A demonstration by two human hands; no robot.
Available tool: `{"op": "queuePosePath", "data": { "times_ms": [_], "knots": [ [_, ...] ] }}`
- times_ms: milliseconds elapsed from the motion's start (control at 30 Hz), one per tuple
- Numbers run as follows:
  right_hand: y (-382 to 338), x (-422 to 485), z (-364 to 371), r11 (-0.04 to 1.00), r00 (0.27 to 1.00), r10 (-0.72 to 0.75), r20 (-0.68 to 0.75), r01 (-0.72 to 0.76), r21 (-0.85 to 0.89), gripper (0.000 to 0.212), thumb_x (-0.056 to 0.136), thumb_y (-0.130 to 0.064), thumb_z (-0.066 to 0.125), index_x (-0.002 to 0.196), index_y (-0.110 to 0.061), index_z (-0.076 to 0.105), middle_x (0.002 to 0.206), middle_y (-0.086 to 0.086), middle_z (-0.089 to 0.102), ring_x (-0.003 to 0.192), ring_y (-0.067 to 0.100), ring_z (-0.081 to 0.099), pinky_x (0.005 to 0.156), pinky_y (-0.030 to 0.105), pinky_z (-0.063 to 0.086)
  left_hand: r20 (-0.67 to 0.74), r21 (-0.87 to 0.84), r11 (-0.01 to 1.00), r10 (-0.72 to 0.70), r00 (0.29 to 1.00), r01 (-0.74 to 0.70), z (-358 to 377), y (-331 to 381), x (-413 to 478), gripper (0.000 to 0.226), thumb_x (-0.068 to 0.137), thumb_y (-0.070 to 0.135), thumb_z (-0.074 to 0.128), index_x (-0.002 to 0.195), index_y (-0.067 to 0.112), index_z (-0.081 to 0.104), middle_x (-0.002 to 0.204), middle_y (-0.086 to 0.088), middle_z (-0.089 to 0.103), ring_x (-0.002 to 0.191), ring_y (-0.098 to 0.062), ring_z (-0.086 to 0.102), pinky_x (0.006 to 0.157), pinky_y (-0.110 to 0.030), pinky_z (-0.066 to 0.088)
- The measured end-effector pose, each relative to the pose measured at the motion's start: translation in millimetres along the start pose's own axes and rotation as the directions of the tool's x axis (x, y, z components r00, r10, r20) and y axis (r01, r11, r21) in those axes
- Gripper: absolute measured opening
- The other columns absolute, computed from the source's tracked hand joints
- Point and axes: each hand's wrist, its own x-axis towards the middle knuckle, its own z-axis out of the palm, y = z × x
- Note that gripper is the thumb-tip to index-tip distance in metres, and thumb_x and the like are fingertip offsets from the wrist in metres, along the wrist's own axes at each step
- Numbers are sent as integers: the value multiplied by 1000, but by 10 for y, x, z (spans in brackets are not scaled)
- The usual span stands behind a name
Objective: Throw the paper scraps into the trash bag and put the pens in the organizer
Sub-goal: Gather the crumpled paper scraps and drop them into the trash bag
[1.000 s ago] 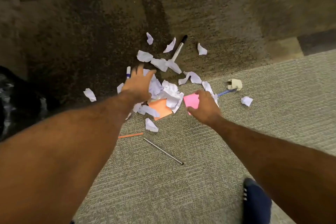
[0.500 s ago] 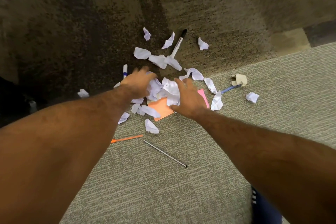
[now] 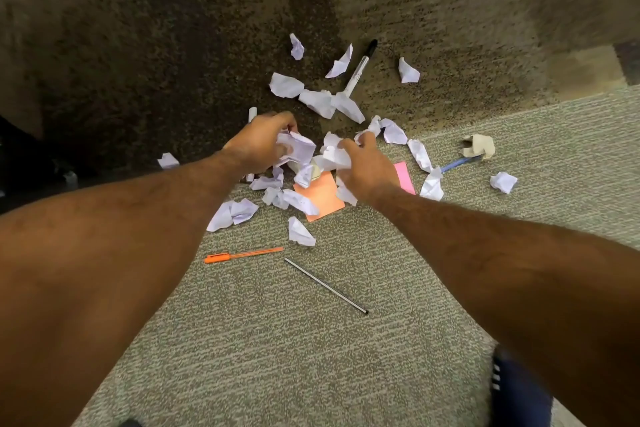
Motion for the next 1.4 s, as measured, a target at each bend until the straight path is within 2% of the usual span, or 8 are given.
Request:
{"op": "queuePosePath", "data": {
  "times_ms": [333,467,567,900,1033,1133,1267,1400],
  "knots": [
    [9,-74,-300,889,978,144,-153,-60,453,22,92,-14,57,111,-4,63,106,16,68,99,31,61,75,28,38,-113,-241,970,-17,993,-11,-216,99,-232,18,90,10,62,106,15,57,102,-5,59,81,-16,53,68,-31,43],
    [-182,-155,-404,605,975,222,-15,-126,786,26,91,-14,58,115,-6,63,105,13,68,96,28,66,83,45,58,-124,-510,860,-112,986,33,-267,268,-348,17,94,5,56,107,13,50,88,-6,59,67,-16,57,57,-33,56],
    [-397,-223,-480,290,964,216,156,-216,932,26,96,-5,54,121,-7,59,104,10,65,97,28,64,77,38,61,-92,-702,707,-202,975,80,-273,437,-417,21,96,3,53,110,16,46,92,-12,62,69,-16,56,51,-23,52],
    [-937,-537,-725,-107,952,237,196,-175,979,27,89,0,41,103,-12,61,92,11,68,81,27,65,67,38,57,-98,-870,486,-338,936,84,-210,940,-766,20,95,13,56,111,24,57,104,-10,68,82,-20,67,67,-36,59],
    [-1186,-720,-880,-305,936,247,252,-171,937,30,93,-22,40,71,-15,60,57,-3,62,54,15,59,48,21,43,3,-984,152,-509,861,94,-185,1242,-981,30,94,18,44,115,11,64,92,-8,71,75,-19,66,62,-29,51],
    [-1414,-828,-884,-396,941,214,262,-162,904,35,95,-42,45,80,-18,66,68,-3,67,65,12,64,61,26,49,102,-992,-116,-525,845,47,-270,1379,-1111,48,85,39,49,112,5,70,106,-13,74,94,-26,71,79,-35,55],
    [-1621,-886,-959,-390,935,217,279,-179,903,39,94,-51,52,98,-14,64,80,4,70,79,19,68,67,26,56,56,-990,-138,-577,815,-30,-472,1334,-1222,46,95,53,49,83,16,73,88,-6,77,85,-20,73,76,-33,57],
    [-1829,-855,-980,-363,939,218,266,-175,915,28,93,-28,54,71,-14,64,64,2,68,61,15,66,65,28,51,25,-987,-141,-625,780,-81,-632,1236,-1312,38,91,46,62,71,16,72,80,-8,75,77,-21,72,76,-36,58]
  ]
}}
